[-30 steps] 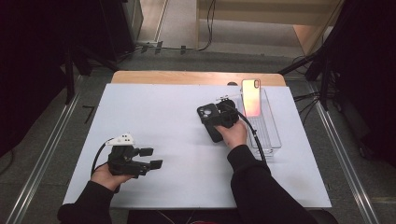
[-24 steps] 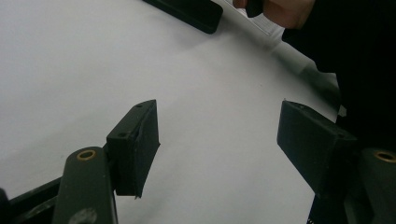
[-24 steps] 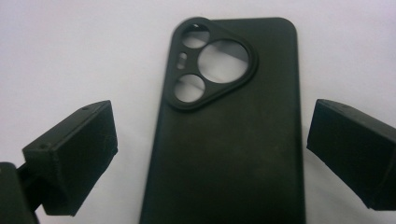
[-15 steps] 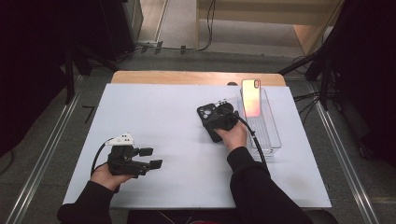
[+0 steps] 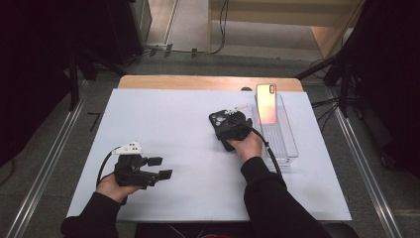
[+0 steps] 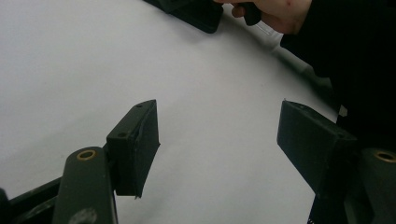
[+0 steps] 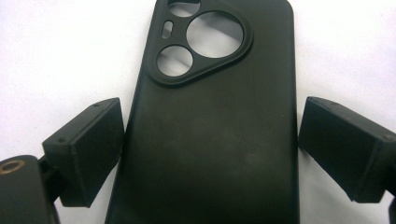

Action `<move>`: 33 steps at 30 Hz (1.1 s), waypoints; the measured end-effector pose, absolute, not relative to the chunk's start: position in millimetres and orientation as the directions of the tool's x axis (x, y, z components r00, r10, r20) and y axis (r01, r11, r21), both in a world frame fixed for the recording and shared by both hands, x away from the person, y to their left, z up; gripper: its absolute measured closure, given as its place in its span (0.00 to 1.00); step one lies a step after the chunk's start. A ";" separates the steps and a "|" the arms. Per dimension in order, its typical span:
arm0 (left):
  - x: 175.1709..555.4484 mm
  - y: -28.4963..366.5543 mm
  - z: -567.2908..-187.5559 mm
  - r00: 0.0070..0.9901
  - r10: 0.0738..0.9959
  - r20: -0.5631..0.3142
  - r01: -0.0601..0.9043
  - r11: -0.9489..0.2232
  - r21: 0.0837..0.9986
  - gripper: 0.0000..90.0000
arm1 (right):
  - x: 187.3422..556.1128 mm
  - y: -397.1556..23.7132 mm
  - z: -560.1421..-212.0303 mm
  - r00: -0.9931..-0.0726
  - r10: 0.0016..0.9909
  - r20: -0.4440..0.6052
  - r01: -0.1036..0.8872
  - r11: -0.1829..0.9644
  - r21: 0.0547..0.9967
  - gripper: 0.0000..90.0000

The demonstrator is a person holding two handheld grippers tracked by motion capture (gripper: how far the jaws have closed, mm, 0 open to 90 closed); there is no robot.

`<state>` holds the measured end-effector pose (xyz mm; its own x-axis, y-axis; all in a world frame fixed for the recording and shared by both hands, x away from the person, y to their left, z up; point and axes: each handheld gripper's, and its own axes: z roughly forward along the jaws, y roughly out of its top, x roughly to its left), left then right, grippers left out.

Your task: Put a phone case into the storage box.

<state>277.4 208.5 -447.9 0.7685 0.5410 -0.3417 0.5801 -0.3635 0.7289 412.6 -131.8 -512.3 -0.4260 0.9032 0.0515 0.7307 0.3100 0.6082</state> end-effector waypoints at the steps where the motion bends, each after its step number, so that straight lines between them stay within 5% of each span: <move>1: 277.5 208.5 -447.9 0.769 0.541 -0.342 0.580 -0.364 0.729 0.33 | 412.2 -131.2 -512.4 -0.426 0.904 0.043 0.729 0.315 0.607 0.07; 21: 278.5 208.6 -448.5 0.766 0.541 -0.347 0.585 -0.362 0.726 0.33 | 409.3 -133.7 -507.4 -0.416 0.904 0.094 0.733 0.272 0.624 0.15; 33: 279.3 208.0 -448.0 0.758 0.545 -0.357 0.596 -0.358 0.719 0.33 | 396.2 -130.1 -472.7 -0.476 0.871 0.121 0.688 0.283 0.668 0.15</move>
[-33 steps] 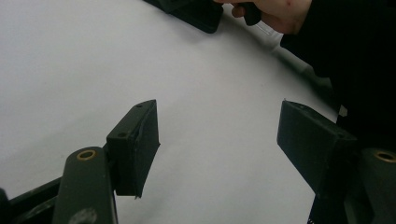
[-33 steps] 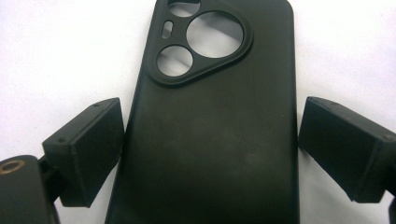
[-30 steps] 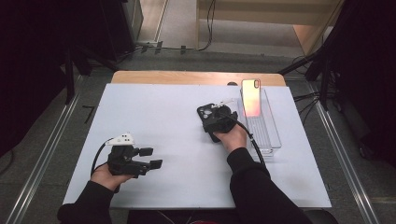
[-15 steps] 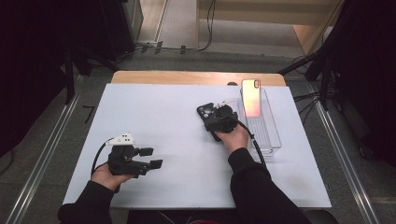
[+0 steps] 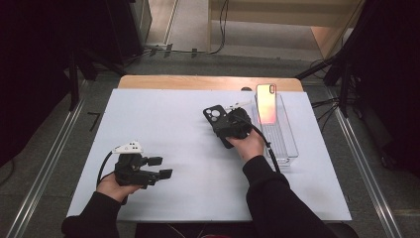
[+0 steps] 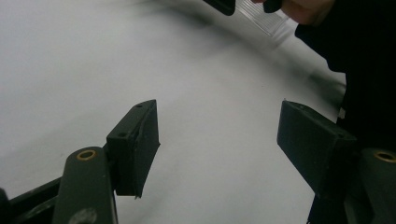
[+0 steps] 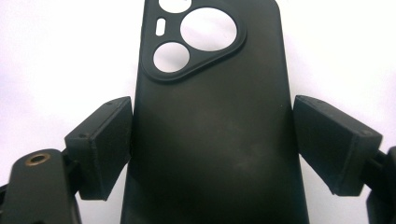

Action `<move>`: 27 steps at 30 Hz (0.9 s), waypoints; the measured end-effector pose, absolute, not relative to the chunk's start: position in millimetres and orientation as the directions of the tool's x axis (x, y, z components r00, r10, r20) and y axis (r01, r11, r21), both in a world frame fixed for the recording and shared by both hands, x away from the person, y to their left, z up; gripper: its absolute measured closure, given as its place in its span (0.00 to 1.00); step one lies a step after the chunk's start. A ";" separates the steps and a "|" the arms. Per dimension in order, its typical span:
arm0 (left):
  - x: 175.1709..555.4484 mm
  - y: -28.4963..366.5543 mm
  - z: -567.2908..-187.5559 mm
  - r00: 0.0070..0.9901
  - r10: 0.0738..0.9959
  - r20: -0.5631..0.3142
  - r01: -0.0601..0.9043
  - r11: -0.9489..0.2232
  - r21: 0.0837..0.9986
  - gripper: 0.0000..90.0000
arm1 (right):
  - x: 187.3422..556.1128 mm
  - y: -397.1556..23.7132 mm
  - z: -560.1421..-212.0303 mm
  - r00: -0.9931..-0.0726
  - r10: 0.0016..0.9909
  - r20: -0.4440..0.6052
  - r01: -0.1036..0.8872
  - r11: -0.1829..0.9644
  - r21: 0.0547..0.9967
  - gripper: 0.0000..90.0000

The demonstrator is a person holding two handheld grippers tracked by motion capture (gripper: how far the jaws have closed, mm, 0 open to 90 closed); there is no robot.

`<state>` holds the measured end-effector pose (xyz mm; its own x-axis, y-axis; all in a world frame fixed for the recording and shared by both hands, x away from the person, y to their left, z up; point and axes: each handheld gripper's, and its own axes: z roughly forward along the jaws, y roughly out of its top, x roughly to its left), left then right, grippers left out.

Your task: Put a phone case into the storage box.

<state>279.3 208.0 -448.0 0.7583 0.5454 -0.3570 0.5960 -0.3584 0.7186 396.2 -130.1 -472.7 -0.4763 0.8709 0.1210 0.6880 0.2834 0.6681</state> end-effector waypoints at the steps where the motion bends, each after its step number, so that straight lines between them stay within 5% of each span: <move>1: 279.1 207.7 -447.9 0.759 0.545 -0.356 0.595 -0.359 0.719 0.33 | 394.7 -130.5 -469.3 -0.483 0.866 0.129 0.687 0.283 0.669 0.15; 27: 279.1 201.5 -440.4 0.734 0.531 -0.423 0.630 -0.299 0.717 0.33 | 317.7 -163.5 -427.4 -0.654 0.730 0.198 0.611 0.356 0.707 0.15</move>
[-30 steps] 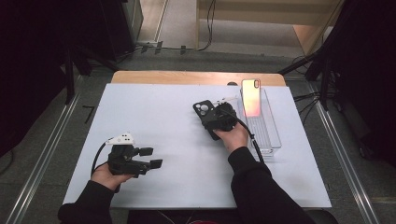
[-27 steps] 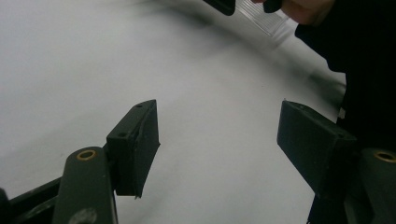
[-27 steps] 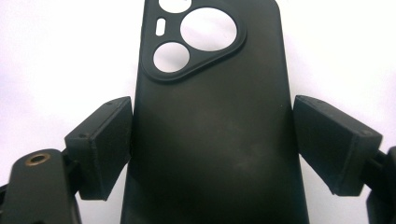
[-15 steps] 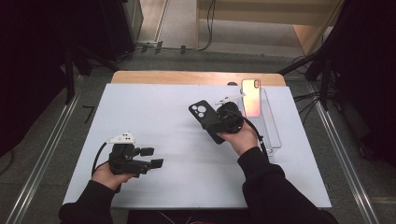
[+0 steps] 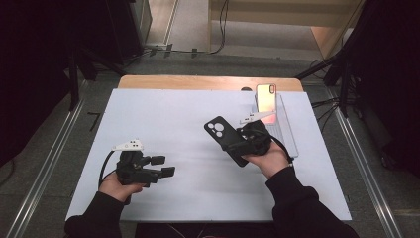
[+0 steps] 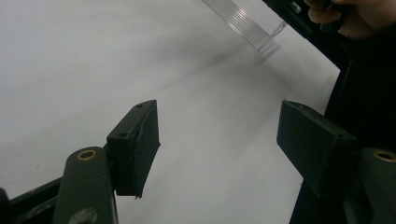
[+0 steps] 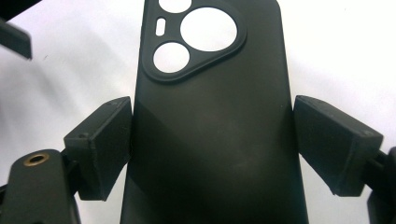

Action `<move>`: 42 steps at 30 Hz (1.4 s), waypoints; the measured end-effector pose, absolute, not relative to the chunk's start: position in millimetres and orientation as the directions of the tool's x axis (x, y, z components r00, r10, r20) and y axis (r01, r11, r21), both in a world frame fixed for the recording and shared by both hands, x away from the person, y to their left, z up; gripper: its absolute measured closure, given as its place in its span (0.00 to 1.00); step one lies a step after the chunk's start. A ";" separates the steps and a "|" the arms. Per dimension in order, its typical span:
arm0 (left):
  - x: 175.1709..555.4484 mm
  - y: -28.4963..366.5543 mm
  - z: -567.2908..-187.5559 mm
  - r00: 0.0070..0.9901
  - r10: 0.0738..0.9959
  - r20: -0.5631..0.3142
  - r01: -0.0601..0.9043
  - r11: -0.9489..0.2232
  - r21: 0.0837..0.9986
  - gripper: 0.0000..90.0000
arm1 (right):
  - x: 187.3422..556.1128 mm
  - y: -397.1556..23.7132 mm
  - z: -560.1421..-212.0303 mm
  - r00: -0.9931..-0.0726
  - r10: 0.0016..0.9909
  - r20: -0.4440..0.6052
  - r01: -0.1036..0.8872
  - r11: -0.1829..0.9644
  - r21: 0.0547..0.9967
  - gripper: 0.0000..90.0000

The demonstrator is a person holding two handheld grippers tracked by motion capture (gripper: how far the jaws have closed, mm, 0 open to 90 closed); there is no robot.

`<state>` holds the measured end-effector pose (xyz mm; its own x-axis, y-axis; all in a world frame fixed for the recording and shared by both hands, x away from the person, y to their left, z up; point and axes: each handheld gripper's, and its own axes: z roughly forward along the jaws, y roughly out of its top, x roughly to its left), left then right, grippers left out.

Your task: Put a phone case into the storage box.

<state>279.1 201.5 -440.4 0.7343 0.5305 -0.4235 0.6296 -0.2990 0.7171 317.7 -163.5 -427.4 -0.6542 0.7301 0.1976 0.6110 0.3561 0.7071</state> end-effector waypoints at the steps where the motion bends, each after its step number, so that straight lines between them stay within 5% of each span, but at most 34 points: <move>1: 278.9 200.6 -439.5 0.736 0.530 -0.422 0.628 -0.300 0.718 0.33 | 314.3 -165.1 -427.7 -0.652 0.730 0.203 0.613 0.351 0.707 0.15; 19: 289.5 175.7 -422.8 0.647 0.556 -0.522 0.721 -0.225 0.655 0.28 | 286.5 -156.2 -441.1 -0.612 0.728 0.309 0.643 0.231 0.730 0.15; 42: 323.0 145.2 -409.7 0.575 0.641 -0.507 0.762 -0.194 0.618 0.30 | 291.2 -131.3 -454.6 -0.546 0.763 0.347 0.661 0.138 0.737 0.15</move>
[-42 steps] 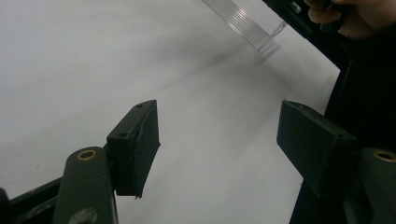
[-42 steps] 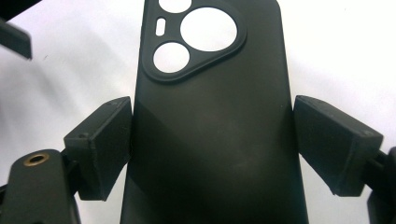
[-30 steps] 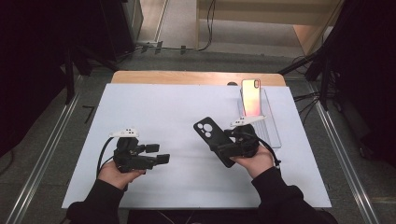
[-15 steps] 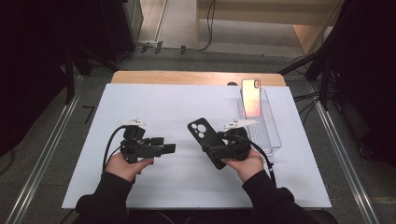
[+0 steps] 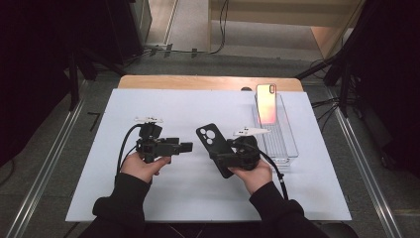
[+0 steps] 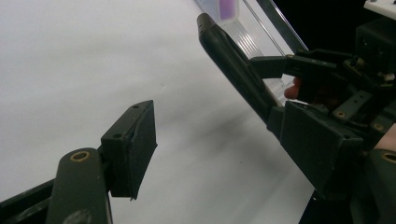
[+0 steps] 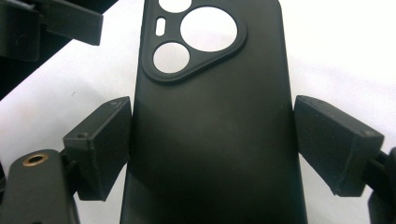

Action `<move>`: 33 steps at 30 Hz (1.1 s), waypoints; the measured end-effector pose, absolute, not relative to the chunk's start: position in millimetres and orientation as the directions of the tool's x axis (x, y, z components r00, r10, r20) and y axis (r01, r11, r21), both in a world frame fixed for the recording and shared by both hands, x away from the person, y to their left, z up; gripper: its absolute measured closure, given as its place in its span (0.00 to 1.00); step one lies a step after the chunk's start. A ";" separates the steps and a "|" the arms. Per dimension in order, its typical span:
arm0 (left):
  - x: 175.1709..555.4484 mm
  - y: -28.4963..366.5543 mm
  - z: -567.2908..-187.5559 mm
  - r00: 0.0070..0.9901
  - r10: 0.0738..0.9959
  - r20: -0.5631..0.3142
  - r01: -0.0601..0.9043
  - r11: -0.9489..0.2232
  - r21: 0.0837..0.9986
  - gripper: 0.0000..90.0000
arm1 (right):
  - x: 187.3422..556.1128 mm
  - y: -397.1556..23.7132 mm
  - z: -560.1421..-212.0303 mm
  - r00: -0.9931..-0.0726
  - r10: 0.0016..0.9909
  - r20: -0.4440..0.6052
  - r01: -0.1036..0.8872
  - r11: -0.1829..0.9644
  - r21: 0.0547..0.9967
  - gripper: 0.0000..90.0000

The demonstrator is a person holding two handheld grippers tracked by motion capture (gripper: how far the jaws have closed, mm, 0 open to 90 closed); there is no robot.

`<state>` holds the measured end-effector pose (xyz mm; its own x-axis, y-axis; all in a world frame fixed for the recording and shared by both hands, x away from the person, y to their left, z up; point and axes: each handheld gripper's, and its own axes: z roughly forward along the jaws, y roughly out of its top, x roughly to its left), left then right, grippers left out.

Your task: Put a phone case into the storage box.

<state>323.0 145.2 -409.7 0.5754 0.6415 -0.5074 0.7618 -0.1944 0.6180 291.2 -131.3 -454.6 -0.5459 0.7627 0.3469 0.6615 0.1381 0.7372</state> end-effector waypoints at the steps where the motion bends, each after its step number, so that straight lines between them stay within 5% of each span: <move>1: 324.3 144.0 -409.8 0.575 0.641 -0.509 0.763 -0.195 0.616 0.30 | 291.4 -129.9 -455.1 -0.544 0.763 0.350 0.663 0.135 0.737 0.15; 22: 342.7 130.6 -406.8 0.532 0.683 -0.500 0.770 -0.144 0.622 0.32 | 290.6 -101.6 -460.4 -0.535 0.752 0.385 0.661 0.089 0.745 0.15; 33: 347.6 119.4 -411.2 0.495 0.712 -0.497 0.777 -0.108 0.620 0.41 | 288.6 -97.6 -459.7 -0.533 0.747 0.397 0.649 0.060 0.758 0.14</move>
<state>347.6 119.4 -411.2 0.4953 0.7125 -0.4971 0.7774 -0.1081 0.6197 288.6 -97.6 -459.7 -0.5329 0.7472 0.3970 0.6491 0.0600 0.7584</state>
